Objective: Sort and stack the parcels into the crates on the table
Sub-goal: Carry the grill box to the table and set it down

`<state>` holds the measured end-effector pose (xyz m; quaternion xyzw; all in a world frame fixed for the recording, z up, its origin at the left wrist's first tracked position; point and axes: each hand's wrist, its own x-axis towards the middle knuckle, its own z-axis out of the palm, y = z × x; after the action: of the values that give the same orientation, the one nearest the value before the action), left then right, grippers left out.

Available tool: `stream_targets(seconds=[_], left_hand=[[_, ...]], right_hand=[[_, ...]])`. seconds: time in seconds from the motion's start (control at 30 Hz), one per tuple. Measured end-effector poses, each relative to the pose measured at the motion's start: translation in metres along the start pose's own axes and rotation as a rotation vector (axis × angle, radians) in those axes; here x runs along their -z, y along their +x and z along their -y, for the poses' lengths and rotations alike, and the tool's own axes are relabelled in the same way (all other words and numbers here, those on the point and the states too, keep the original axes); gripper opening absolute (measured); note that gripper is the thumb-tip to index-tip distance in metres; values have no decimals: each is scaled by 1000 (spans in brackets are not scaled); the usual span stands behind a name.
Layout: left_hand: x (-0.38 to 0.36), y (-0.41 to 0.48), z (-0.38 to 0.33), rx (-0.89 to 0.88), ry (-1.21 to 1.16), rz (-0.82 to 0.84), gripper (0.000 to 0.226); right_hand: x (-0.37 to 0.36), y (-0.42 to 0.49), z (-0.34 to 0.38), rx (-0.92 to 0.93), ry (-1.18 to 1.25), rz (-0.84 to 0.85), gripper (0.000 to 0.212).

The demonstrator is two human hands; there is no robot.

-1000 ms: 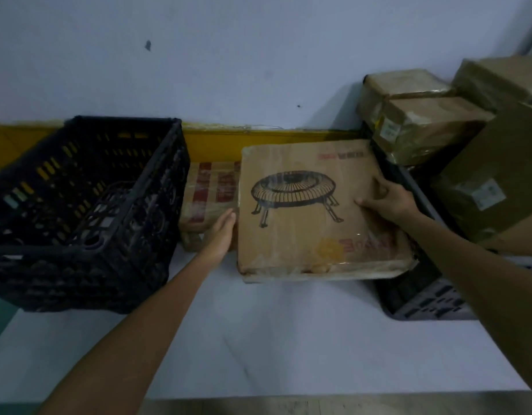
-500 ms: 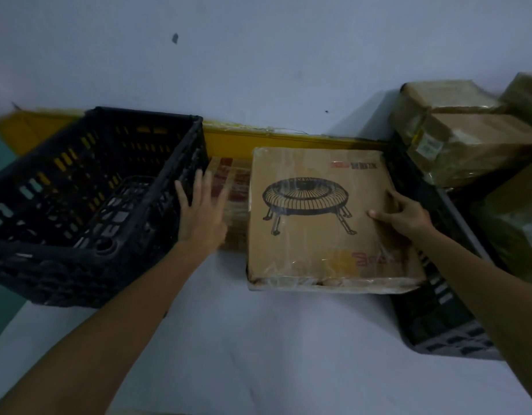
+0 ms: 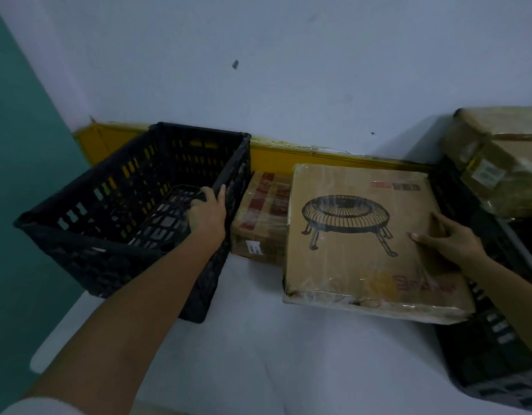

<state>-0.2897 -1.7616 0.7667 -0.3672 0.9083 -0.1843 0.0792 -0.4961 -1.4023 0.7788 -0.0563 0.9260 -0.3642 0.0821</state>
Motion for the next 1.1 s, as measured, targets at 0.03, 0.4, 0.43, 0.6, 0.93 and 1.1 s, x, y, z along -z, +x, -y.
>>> stream_targets(seconds=[0.03, 0.4, 0.43, 0.6, 0.93, 1.1], left_hand=[[0, 0, 1, -7, -8, 8, 90], [-13, -3, 34, -25, -63, 1, 94], [-15, -4, 39, -27, -62, 3, 96], [-18, -10, 55, -33, -127, 0, 107], [-19, -16, 45, -63, -100, -211, 95], [-21, -12, -11, -418, -342, -193, 73]], right_hand=[[0, -2, 0, -1, -5, -1, 84], [5, -17, 7, 31, -19, -13, 83], [4, -18, 7, 31, -7, -15, 83], [4, -22, 5, 26, 4, -14, 85], [5, -23, 3, 25, -20, -15, 88], [4, -25, -1, -1, -19, -33, 89]])
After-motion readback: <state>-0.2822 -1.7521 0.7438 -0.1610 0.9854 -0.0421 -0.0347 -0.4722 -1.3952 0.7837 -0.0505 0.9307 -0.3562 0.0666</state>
